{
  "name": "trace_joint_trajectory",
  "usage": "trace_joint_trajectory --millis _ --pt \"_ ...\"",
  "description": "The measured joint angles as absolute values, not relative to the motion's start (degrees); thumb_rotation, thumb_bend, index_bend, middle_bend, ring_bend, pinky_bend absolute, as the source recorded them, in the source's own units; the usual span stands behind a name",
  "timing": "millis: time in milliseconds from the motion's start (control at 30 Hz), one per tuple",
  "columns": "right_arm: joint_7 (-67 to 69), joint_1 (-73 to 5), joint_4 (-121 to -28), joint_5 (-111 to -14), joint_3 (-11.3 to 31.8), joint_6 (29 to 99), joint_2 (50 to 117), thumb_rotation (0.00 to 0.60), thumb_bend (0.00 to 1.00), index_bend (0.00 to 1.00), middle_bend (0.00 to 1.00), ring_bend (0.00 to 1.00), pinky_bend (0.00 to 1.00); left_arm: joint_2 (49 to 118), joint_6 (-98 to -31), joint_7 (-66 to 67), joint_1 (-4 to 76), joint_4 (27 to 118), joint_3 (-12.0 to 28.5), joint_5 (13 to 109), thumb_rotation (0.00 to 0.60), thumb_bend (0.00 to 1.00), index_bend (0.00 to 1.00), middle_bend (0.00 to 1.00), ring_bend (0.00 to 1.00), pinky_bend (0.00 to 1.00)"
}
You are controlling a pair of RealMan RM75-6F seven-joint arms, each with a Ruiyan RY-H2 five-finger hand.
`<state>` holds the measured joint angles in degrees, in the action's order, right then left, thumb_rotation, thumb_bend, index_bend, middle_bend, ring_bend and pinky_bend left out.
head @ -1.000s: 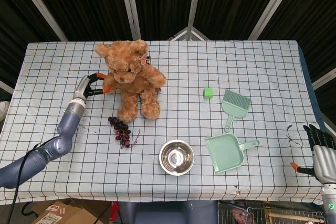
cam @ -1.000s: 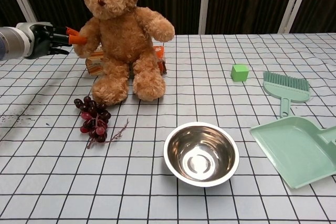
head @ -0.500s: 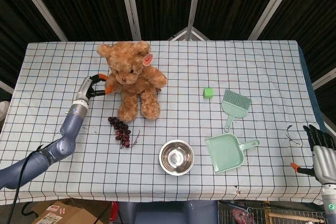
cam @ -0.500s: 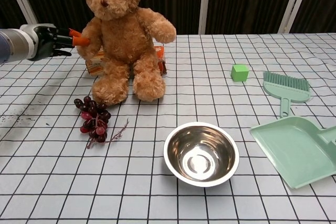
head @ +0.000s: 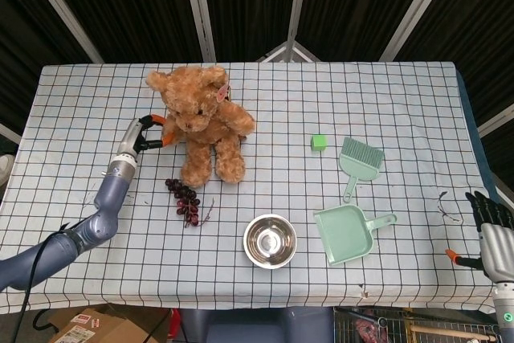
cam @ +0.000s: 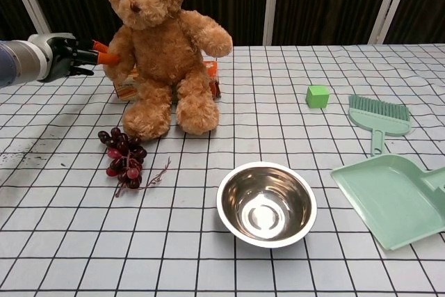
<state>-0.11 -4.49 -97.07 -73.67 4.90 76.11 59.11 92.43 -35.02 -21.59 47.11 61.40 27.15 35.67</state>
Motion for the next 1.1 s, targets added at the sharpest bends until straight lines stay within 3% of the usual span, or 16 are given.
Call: trace_joint_trajectory --millis 500,733,1100 --pt "0.2 -4.4 -97.0 -73.7 4.9 76.2 59.0 0.600 0.12 0.00 0.00 0.00 0.00 91.9 -35.6 -22.0 46.6 63.5 28.6 36.5 0.600 0.46 0.45 0.37 0.00 0.00" --pt "0.1 -4.4 -97.3 -73.7 5.0 76.3 58.9 0.600 0.12 0.00 0.00 0.00 0.00 91.6 -34.7 -20.8 46.1 63.2 27.3 36.3 0.600 0.46 0.45 0.37 0.00 0.00" --pt "0.6 -4.2 -97.2 -74.0 4.9 76.6 58.8 0.600 0.13 0.00 0.00 0.00 0.00 90.7 -34.6 -22.1 45.6 64.8 28.5 37.4 0.600 0.44 0.40 0.31 0.00 0.00"
